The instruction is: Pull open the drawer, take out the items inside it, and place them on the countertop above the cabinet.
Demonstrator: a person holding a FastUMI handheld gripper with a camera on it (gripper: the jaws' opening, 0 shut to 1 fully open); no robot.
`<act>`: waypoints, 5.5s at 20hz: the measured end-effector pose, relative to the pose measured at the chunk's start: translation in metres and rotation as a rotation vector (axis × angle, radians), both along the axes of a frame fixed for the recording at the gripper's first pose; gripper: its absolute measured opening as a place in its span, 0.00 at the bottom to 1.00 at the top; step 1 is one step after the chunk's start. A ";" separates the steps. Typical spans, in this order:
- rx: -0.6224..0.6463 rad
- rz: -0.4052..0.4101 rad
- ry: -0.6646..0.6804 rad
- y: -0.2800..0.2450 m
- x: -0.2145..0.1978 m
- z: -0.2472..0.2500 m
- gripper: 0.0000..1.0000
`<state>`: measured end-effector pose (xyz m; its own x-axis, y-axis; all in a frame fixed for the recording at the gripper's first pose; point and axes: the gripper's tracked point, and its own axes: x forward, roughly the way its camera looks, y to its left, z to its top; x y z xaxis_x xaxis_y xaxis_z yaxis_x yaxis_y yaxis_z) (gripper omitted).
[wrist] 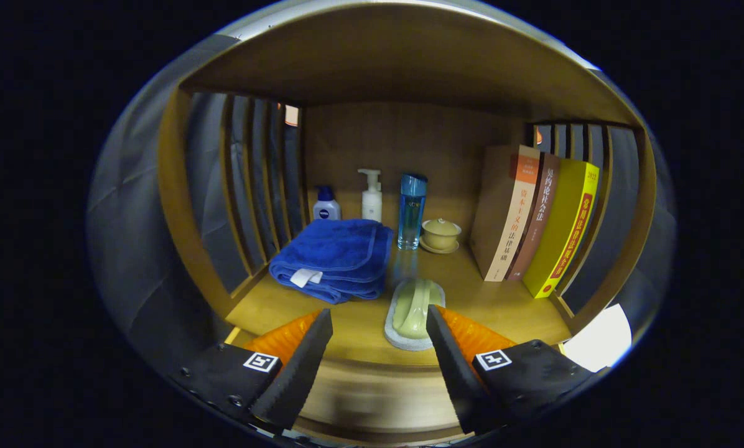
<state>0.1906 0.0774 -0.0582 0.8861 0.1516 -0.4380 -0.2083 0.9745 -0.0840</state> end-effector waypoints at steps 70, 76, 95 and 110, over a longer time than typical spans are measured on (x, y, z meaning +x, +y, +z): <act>-0.034 -0.131 -0.157 -0.060 -0.197 -0.150 0.99; -0.052 -0.129 -0.141 -0.060 -0.191 -0.151 0.99; -0.067 -0.133 -0.122 -0.059 -0.120 -0.163 0.99; -0.065 -0.136 -0.121 -0.058 -0.081 -0.172 0.99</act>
